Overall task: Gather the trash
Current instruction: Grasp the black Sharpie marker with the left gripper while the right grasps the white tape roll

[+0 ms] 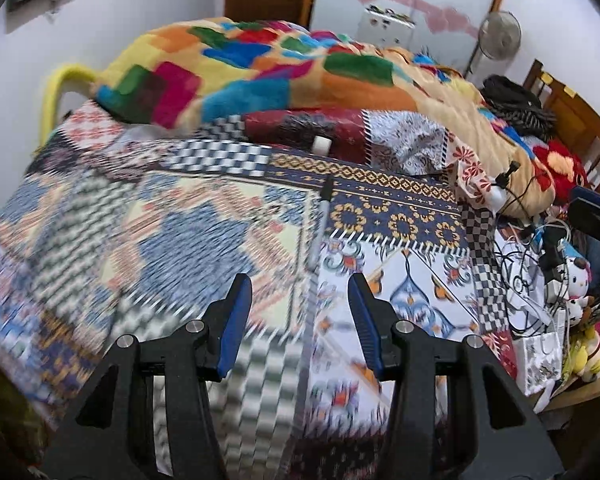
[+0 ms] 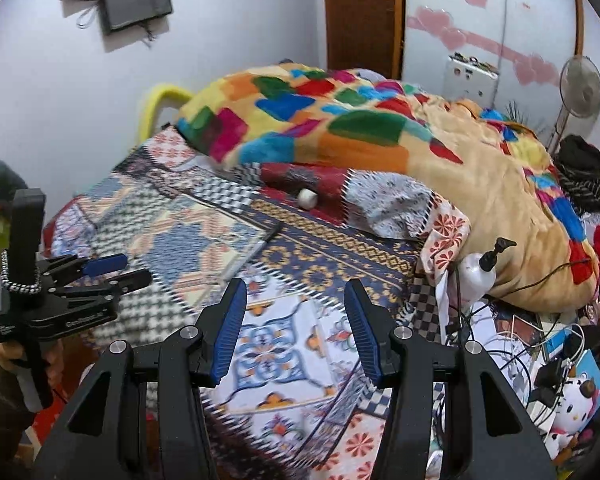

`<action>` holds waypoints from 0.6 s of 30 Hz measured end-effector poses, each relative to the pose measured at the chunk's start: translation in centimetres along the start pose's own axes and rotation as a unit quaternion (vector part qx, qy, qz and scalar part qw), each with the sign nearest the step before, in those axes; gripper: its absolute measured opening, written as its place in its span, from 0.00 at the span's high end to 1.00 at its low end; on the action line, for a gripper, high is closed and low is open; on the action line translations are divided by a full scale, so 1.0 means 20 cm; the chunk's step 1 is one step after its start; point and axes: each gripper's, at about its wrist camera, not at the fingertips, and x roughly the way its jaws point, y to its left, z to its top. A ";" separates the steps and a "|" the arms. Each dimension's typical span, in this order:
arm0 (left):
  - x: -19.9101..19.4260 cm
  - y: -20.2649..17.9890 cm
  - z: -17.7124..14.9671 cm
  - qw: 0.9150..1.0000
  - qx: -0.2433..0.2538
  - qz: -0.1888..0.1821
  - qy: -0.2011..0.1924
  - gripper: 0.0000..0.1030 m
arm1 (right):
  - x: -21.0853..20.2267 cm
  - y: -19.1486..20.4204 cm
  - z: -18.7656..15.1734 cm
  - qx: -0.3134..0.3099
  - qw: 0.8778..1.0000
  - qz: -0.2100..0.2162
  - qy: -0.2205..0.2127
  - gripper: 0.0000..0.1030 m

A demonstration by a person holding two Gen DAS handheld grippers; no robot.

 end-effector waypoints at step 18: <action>0.67 -0.08 0.17 0.998 0.054 -0.035 0.028 0.87 | 0.64 -0.13 0.19 0.031 0.998 -0.001 0.050 0.54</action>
